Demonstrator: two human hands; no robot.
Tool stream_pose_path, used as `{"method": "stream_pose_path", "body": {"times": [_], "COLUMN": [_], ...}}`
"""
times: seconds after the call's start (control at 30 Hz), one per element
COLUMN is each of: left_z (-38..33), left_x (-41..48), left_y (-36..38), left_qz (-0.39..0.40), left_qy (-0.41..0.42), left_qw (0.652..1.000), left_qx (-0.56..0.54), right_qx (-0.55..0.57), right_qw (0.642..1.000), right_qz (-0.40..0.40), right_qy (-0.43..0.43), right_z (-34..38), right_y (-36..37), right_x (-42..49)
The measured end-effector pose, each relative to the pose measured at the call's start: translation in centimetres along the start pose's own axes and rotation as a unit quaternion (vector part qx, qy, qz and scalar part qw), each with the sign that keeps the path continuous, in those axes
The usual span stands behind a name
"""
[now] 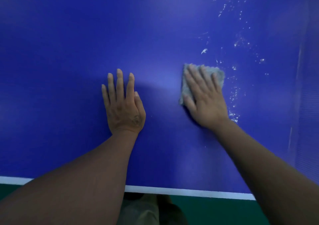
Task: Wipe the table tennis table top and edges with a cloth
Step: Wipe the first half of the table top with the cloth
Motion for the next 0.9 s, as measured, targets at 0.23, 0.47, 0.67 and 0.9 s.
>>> {"method": "stream_pose_path", "body": {"times": [0.23,0.47,0.67,0.9], "left_z": [0.1,0.3,0.3,0.0], "left_x": [0.1,0.0,-0.1,0.5], "left_y": [0.1,0.4,0.8,0.5], "left_qz": [0.011,0.028,0.033,0.049], "left_qy": [-0.004,-0.008,-0.005,-0.045], "left_qw": [1.0,0.999,0.999,0.997], "left_qx": [-0.008,-0.024,-0.022,-0.027], "right_qx": [-0.014,-0.009,-0.002,0.11], "right_qw": [1.0,0.999,0.993,0.984], "right_qz": [0.01,0.047,0.021,-0.003], "right_qy": [0.02,-0.012,0.113,0.143], "right_z": [2.7,6.2,-3.1,-2.2], "right_y": [1.5,2.6,-1.9,-2.3], "right_x": [-5.0,-3.9,7.3,4.9]}}
Point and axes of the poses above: each hand's wrist, its own x-axis towards the middle knuckle, its own y-axis out of the palm, z = x × y, the point moved 9 cm from there along x, towards the middle knuckle, and after that the axes turned 11 degrees about x, right-handed, at the moved point
